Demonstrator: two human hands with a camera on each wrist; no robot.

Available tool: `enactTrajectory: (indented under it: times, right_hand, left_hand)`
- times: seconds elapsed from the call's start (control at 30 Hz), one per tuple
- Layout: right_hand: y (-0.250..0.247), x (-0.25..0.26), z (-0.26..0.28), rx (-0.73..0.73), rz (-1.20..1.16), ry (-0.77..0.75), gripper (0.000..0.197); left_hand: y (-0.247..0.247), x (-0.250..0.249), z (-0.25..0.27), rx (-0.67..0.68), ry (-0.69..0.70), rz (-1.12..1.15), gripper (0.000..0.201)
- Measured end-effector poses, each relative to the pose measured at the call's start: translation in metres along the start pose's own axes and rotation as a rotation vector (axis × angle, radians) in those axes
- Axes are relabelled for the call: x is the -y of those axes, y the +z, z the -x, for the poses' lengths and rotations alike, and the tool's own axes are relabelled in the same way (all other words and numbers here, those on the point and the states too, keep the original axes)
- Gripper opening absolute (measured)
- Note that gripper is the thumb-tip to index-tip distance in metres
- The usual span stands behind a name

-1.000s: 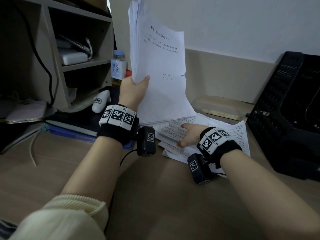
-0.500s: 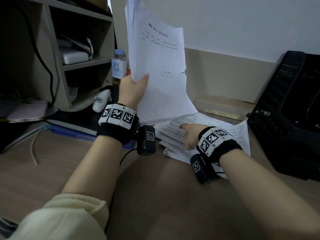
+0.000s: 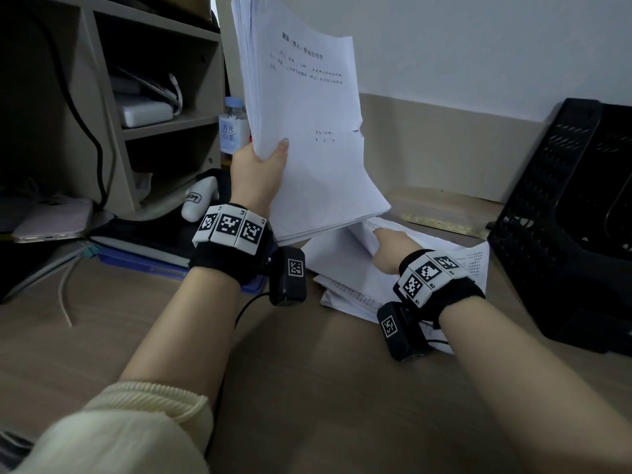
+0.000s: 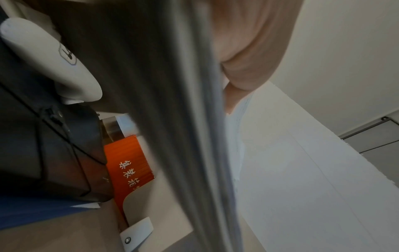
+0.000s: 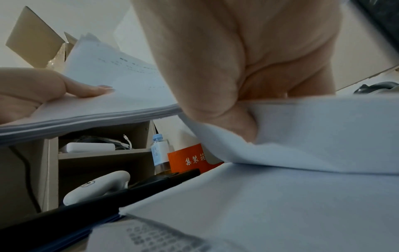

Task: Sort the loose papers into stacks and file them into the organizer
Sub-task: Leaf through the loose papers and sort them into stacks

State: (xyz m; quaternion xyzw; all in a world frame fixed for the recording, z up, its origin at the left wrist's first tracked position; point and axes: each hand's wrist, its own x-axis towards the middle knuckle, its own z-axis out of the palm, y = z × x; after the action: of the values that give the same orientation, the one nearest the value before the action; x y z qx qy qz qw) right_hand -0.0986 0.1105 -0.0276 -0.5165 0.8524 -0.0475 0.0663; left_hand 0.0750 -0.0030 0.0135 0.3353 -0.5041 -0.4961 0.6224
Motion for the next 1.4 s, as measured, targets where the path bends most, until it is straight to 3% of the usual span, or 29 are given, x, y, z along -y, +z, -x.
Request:
enactTrajectory:
  times: [0.13, 0.23, 0.37, 0.57, 0.7, 0.8, 0.87, 0.97, 1.03, 1.07, 1.2, 1.27, 1.4]
  right_hand:
    - [-0.006, -0.002, 0.000, -0.138, -0.132, 0.040, 0.040]
    - [-0.007, -0.005, -0.001, -0.159, -0.223, 0.057, 0.035]
    - [-0.010, -0.009, 0.001, -0.223, -0.392, 0.103, 0.037]
    - [-0.019, -0.010, 0.008, -0.467, -0.695, 0.028, 0.029]
    - [-0.030, -0.004, 0.010, -0.635, -0.869, -0.031, 0.041]
    - [-0.039, 0.008, 0.012, -0.695, -1.001, -0.127, 0.050]
    - [-0.042, 0.017, 0.011, -0.661, -1.073, -0.200, 0.044]
    - [-0.039, 0.037, 0.011, -0.333, -1.120, -0.264, 0.026]
    - [-0.033, 0.048, 0.012, -0.120, -1.040, -0.280, 0.041]
    - [-0.029, 0.052, 0.011, -0.084, -0.954, -0.301, 0.048]
    - [-0.020, 0.048, 0.009, -0.062, -0.719, -0.420, 0.044]
    - [-0.014, 0.042, 0.006, -0.024, -0.636, -0.472, 0.052]
    - [-0.010, 0.035, 0.003, -0.097, -0.419, -0.408, 0.058]
  left_hand:
    - [-0.001, -0.003, -0.001, -0.063, 0.037, 0.064, 0.035]
    - [-0.004, -0.007, -0.002, -0.134, 0.116, 0.095, 0.038]
    - [-0.010, -0.010, -0.006, -0.189, 0.174, -0.008, 0.037]
    - [-0.005, 0.002, 0.002, -0.060, 0.177, -0.440, 0.034]
    - [0.005, 0.008, 0.014, 0.094, 0.138, -0.569, 0.031]
    - [0.009, 0.010, 0.019, 0.150, 0.102, -0.546, 0.028]
    - [0.012, 0.010, 0.020, 0.157, 0.074, -0.470, 0.025]
    - [0.015, 0.011, 0.023, 0.171, 0.008, -0.329, 0.025]
    - [0.015, 0.012, 0.024, 0.211, -0.019, -0.303, 0.022]
    - [0.014, 0.014, 0.024, 0.224, -0.021, -0.299, 0.020]
    - [0.010, 0.019, 0.019, 0.240, -0.085, -0.209, 0.015]
    - [0.009, 0.016, 0.020, 0.257, -0.155, -0.107, 0.010]
    - [0.008, 0.014, 0.019, 0.282, -0.235, 0.022, 0.013]
